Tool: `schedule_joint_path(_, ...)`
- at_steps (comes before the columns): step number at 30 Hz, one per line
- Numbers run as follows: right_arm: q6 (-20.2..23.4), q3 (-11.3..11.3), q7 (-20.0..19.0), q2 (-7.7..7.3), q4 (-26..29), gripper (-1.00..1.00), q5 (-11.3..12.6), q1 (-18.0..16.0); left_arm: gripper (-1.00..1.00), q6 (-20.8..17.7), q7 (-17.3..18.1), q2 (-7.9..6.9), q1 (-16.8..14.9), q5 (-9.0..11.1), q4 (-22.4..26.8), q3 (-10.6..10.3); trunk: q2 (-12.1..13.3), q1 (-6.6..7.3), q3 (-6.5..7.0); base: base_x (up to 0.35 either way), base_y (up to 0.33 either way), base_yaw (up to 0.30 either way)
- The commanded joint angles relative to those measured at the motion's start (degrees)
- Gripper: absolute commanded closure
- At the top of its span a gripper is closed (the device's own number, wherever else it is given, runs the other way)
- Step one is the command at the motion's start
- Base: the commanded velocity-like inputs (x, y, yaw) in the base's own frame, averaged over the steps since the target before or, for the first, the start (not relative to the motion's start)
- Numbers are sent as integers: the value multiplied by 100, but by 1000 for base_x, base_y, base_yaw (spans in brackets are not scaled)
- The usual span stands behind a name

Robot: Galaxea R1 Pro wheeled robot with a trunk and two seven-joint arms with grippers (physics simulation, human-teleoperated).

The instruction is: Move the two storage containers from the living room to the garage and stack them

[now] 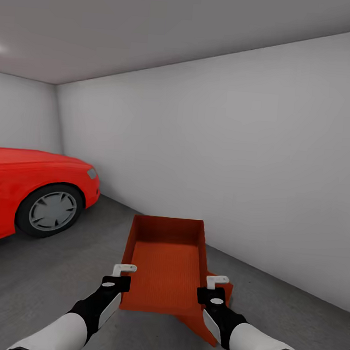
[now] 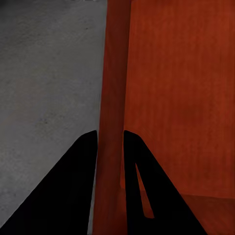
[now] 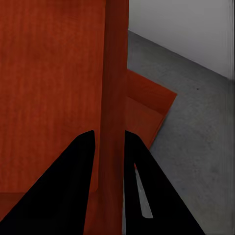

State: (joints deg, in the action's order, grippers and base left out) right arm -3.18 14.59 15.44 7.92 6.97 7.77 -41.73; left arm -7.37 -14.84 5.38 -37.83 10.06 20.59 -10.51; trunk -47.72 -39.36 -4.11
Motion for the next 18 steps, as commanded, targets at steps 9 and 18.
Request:
schedule_joint_path(9,-21,-131,3,191,-11,100,111,-2,100,-5,-106,-1,-6,224,111,286,-7,-5,-10,322,92,-288)
schedule_joint_path(18,-23,-131,3,191,-11,100,111,-2,100,-2,-98,2,-6,225,112,286,-7,-5,-10,317,172,-288)
